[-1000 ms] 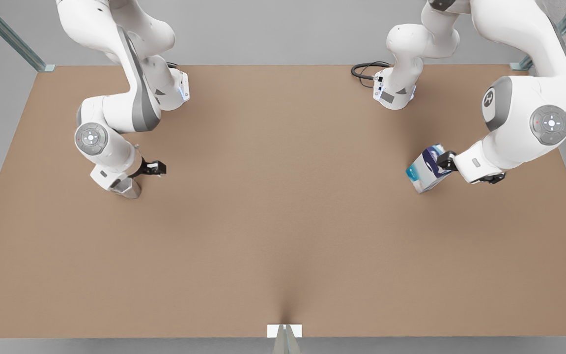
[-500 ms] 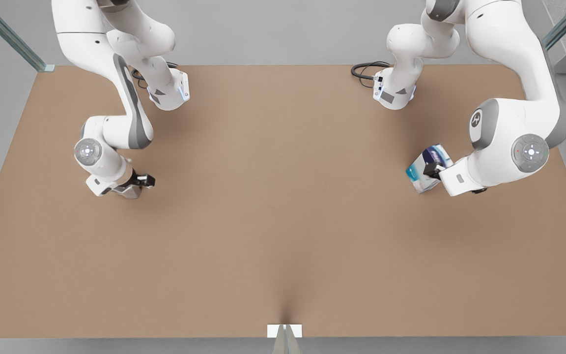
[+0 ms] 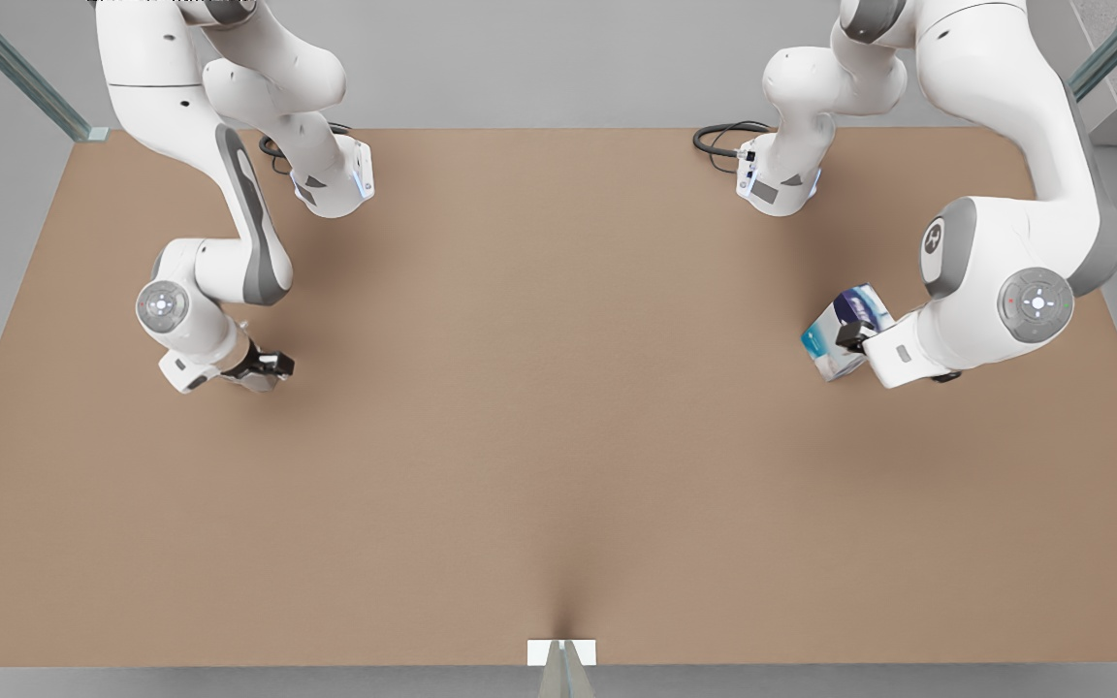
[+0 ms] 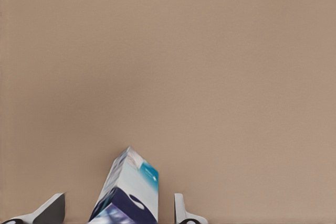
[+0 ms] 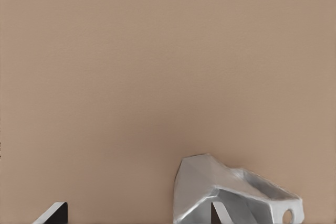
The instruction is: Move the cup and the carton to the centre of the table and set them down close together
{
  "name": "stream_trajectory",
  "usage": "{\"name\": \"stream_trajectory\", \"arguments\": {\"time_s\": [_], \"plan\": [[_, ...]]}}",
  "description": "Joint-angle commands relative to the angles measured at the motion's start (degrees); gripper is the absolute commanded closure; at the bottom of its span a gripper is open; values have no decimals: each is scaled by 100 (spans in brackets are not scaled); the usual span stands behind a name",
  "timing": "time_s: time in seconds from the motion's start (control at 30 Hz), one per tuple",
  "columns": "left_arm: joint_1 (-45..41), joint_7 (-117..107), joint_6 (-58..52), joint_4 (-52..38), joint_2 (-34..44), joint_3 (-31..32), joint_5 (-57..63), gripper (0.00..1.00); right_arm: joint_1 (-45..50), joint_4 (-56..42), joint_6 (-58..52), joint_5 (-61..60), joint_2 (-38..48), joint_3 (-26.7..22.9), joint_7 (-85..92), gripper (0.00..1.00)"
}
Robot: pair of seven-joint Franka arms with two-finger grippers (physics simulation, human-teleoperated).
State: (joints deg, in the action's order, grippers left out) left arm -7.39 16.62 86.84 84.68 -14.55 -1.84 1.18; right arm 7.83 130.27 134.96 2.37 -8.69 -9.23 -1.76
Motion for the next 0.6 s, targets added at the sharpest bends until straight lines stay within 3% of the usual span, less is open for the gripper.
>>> {"name": "stream_trajectory", "arguments": {"time_s": [0.0, 0.57], "plan": [[9, -9, 0, -4, 4, -1, 76, 0, -9, -2, 4, 0, -10, -9, 0, 0], [-96, -36, -158, 5, -84, 8, 111, 0, -159, 130, -14, -9, -397, -9, 70, 0]]}}
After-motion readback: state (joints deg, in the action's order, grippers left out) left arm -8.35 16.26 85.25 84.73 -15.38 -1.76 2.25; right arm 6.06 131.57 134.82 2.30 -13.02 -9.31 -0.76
